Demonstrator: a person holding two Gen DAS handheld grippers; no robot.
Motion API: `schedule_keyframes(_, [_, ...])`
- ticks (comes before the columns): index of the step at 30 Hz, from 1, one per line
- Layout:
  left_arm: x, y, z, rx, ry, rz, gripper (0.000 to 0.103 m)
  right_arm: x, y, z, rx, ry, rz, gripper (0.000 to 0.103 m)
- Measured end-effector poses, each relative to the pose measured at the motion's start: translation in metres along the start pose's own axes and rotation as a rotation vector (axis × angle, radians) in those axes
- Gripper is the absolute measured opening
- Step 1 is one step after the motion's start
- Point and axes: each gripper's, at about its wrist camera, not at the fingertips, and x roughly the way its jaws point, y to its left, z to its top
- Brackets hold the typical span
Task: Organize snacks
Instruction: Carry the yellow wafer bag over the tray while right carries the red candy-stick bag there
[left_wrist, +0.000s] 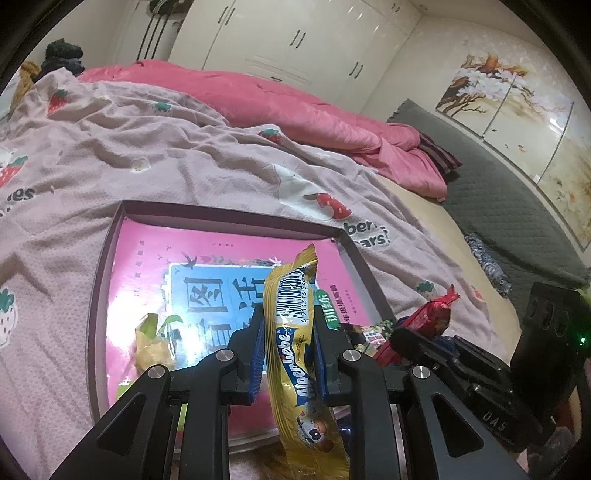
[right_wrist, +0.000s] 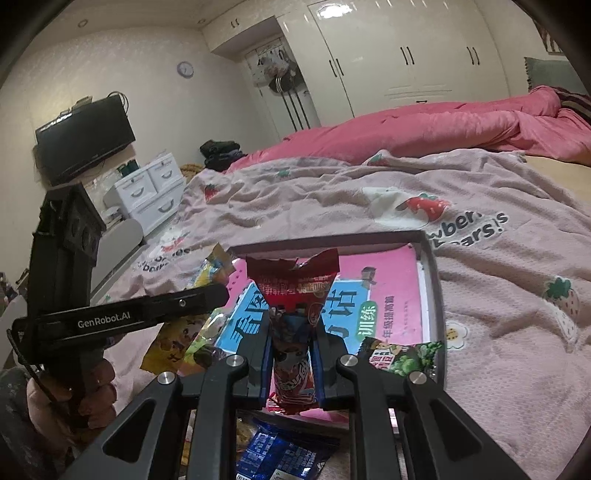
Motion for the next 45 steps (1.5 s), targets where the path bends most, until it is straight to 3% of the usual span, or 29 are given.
schedule_keyframes(17, [0.029, 0.002, -0.003, 0.006, 0.044, 0.102, 0.023, 0.030, -0.005, -0.005, 0.028, 0.128, 0.086, 0.018])
schedule_keyframes(32, [0.046, -0.011, -0.009, 0.104, 0.058, 0.191, 0.023, 0.044, -0.011, -0.005, 0.032, 0.174, 0.064, 0.018])
schedule_keyframes(45, [0.056, -0.015, -0.012, 0.152, 0.077, 0.225, 0.023, 0.043, -0.022, -0.005, 0.071, 0.176, 0.041, 0.018])
